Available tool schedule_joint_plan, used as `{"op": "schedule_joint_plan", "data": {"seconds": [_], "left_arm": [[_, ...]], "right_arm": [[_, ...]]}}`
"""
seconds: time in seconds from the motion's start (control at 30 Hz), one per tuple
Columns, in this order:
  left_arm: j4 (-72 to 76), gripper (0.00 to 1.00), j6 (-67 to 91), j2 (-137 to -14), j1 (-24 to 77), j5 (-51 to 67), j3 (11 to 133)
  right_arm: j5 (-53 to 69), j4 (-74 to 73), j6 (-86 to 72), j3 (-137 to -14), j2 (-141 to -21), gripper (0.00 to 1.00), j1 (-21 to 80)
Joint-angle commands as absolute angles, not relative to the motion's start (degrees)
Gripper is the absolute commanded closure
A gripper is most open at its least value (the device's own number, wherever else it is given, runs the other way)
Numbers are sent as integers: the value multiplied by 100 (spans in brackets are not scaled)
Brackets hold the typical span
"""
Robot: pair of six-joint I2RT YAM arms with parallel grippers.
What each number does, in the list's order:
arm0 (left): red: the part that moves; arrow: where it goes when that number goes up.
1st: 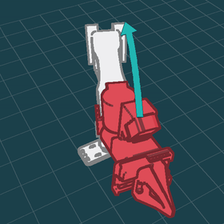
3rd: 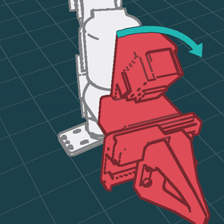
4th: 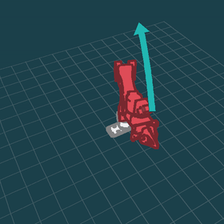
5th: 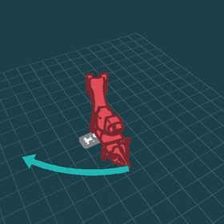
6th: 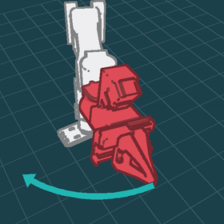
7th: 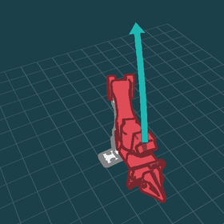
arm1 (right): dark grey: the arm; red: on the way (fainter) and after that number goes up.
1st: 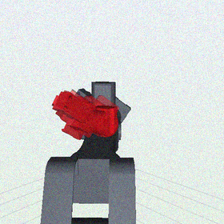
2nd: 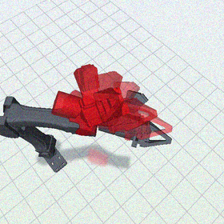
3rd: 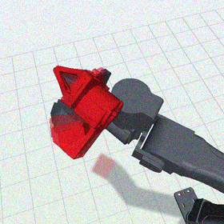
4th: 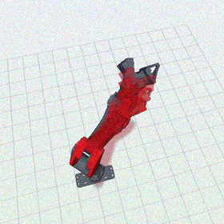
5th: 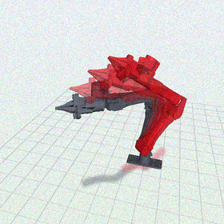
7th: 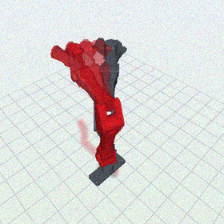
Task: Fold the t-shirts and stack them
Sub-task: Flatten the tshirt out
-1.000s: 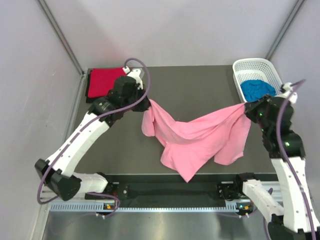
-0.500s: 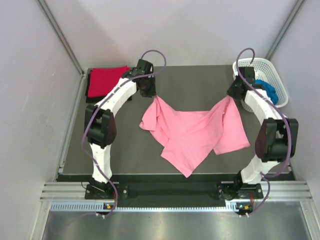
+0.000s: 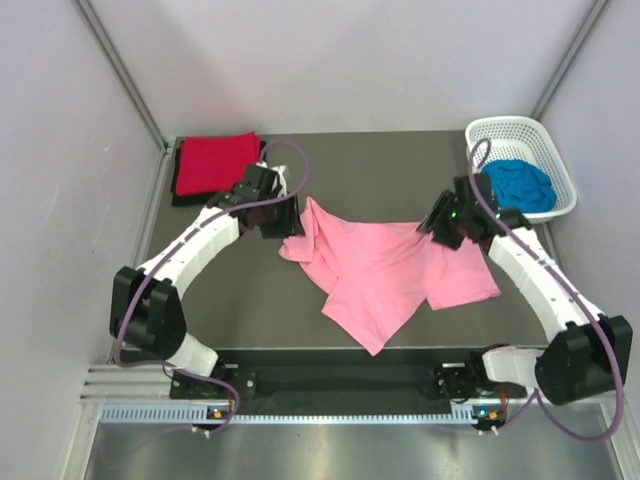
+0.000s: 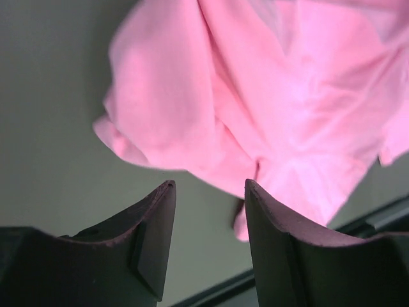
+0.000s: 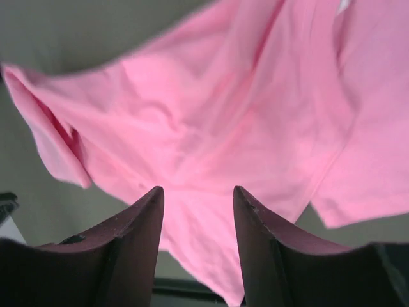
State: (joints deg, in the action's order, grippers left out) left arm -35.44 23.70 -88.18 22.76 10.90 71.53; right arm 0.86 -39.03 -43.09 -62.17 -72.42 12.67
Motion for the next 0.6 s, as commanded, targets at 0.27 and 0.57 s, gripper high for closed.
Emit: {"op": "schedule_joint_plan", "data": {"seconds": [0.27, 0.57], "left_arm": [[-2190, 38, 2619, -8306, 2496, 1811, 5907], [-2004, 37, 2733, -8789, 2575, 1863, 5845]], "right_arm": [[378, -3861, -7879, -3166, -4967, 53, 3813], [36, -3463, -8789, -2812, -5062, 54, 5211]]}}
